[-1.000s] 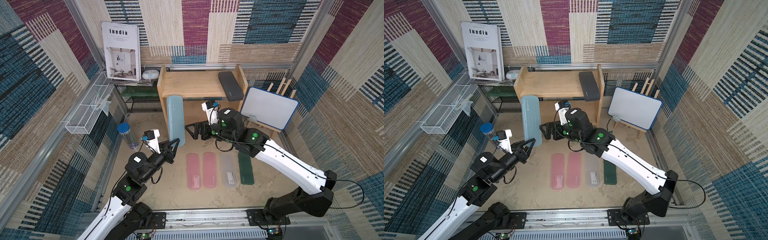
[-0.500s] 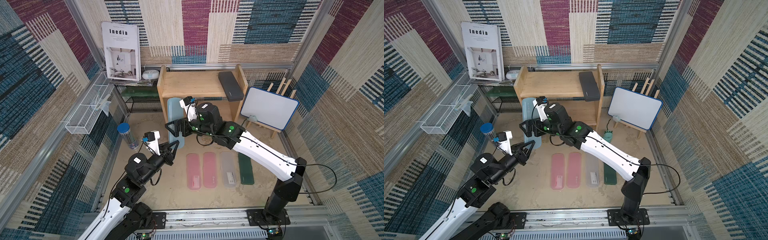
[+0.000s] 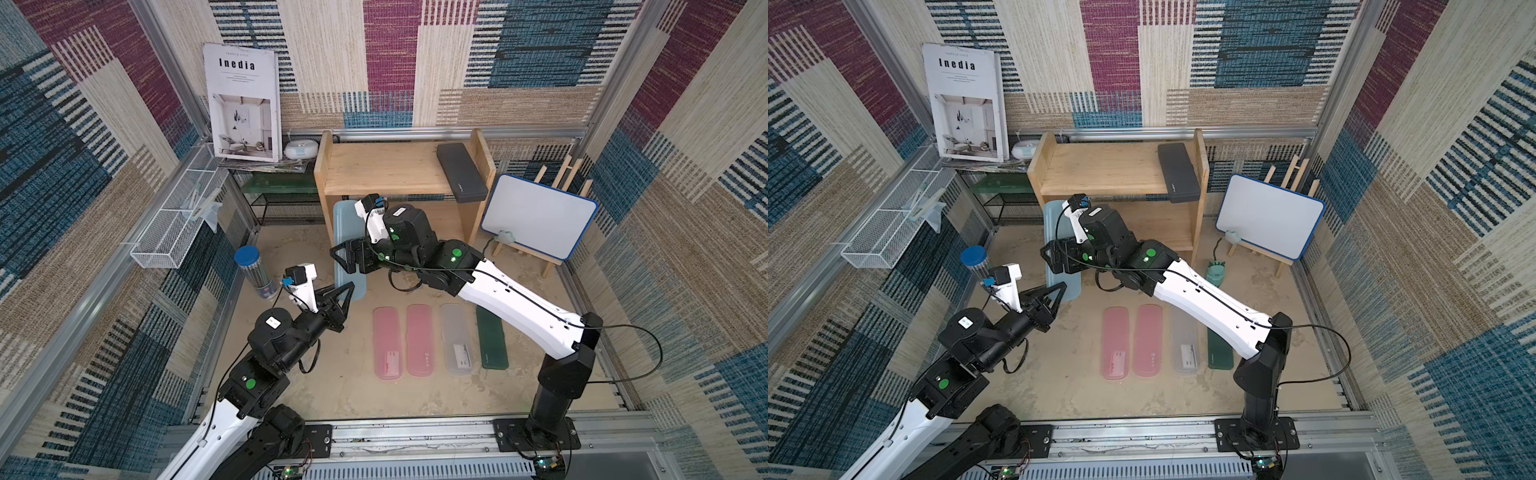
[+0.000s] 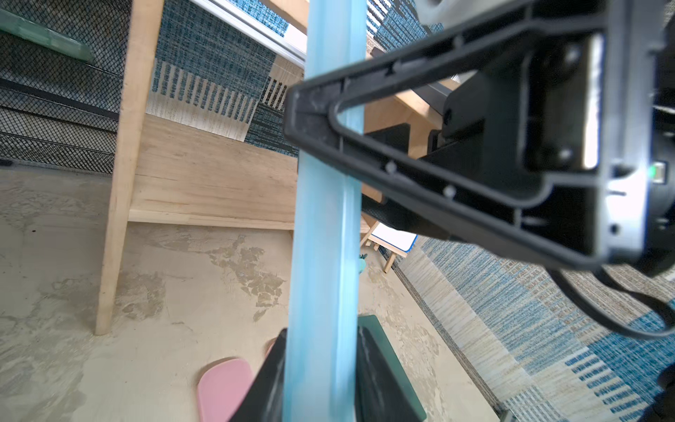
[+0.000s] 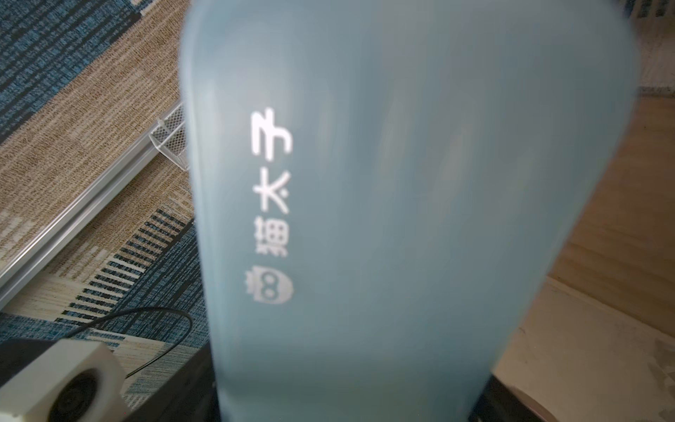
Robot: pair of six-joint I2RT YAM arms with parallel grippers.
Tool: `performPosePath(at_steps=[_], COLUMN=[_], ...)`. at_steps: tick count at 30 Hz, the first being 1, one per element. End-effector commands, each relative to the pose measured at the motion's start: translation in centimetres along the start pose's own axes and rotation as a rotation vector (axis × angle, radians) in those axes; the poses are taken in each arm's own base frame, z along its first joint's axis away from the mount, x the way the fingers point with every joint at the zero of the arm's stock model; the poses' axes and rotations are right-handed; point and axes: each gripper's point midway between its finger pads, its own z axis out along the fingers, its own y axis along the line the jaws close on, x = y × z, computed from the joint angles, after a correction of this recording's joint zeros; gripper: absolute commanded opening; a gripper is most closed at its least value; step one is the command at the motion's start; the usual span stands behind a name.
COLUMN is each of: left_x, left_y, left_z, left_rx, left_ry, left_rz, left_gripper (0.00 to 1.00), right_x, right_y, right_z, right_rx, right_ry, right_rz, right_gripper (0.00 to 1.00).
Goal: Remove the pencil cases from the shelf
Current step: Pick up the pencil case from the shelf, then place the pencil case at the center of the board.
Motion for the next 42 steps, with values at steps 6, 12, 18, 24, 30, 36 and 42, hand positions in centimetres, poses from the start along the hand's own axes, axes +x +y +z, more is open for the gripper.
performPosePath(at_steps=[6,12,18,24,30,36,42], left_x=[-0.8,-3.6,-4.4,-1.8,-0.3,0.8,1.4], left_y=[0.7,6.9,8.6,10.3,11.1,11.6,11.7], left_z=[-0.4,-5.2,-8.3,-8.0,-8.0,-8.4,-8.3], left_rx=[-0.055,-0.464,-0.586,-0.643,-0.664,-0.682,-0.676], left_ry=[-0.029,-0.147,-0.197,-0.127,-0.082,-0.041,-0.018], left_rz=[0.023,0.038,0.102,0.073,0.070,0.079,0.089], left_gripper=[0.49,0.58,0.59,0.64,0.66,0.67,0.68], right_x=[0.3,7.1,14.7,18.9,22.9,26.4,28.0], right_y=[-0.5,-3.8,-5.6,-7.1,-8.4,-9.6,-10.6], right_z=[-0.1,0.8,2.6,6.7,10.8,12.4,13.3], right_rx=[0.038,0.096,0.071,0.115,0.149,0.226,0.276], right_ry=[-0.001,0.129,0.237,0.364,0.466,0.545,0.583], right_rz=[0.006,0.089,0.283,0.325,0.407,0.425,0.434], right_gripper=[0.77,0.78,0.77,0.78,0.77,0.78,0.80])
